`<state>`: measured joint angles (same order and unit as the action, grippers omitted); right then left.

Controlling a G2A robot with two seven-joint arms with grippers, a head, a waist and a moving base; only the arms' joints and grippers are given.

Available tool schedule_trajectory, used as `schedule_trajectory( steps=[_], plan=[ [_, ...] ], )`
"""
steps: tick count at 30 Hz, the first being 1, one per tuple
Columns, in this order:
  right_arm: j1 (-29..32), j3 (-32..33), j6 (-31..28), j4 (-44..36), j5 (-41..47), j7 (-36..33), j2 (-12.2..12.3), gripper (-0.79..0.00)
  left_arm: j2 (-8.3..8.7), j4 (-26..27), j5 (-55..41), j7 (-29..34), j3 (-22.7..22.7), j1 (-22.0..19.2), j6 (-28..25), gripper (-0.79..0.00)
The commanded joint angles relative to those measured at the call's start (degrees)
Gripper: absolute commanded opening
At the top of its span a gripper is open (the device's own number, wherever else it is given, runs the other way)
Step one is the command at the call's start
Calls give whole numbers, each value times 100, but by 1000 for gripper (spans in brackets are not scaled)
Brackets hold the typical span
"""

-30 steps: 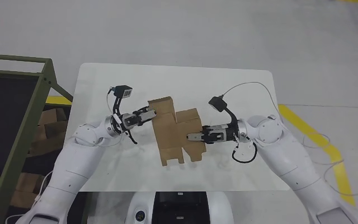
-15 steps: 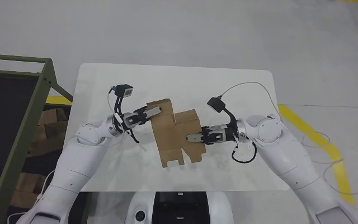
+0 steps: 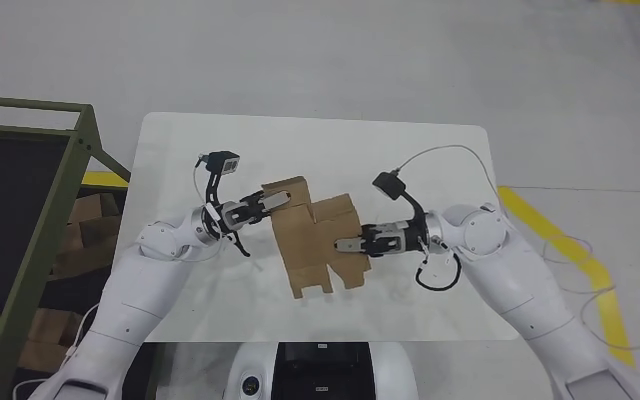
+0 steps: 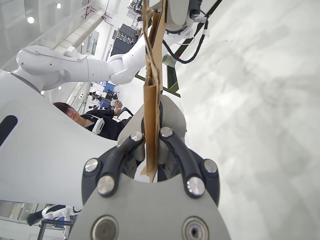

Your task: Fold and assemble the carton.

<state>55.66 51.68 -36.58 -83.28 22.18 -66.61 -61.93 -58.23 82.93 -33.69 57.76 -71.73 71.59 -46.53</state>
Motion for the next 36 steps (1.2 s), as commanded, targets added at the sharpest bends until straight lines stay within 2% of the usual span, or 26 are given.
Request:
schedule_trajectory(
  steps=[1, 7, 12, 24, 30, 36],
  plan=[
    [17, 47, -17, -32, -62, 12, 13, 0, 4, 26, 34, -53, -17, 21, -52, -785],
    [317, 492, -257, -400, -795, 497, 128, 0, 11, 132, 208, -264, -116, 100, -227, -785],
    [1011, 1234, -287, -1105, -1804, 1504, 276, 0, 9, 298, 327, -545, -212, 217, -289, -785],
    [1139, 1275, -272, -1232, -2039, 1695, 287, 0, -11, 570, 1002, -1246, -362, 433, -130, -785],
    [1334, 1310, -556, -1525, -2722, 1615, 339, 0, -11, 570, 1002, -1246, -362, 433, -130, -785],
    [1399, 1212, -96, -1956, -3915, 2128, 310, 0, -44, 722, 1240, -1569, -286, 446, 121, -785]
  ],
)
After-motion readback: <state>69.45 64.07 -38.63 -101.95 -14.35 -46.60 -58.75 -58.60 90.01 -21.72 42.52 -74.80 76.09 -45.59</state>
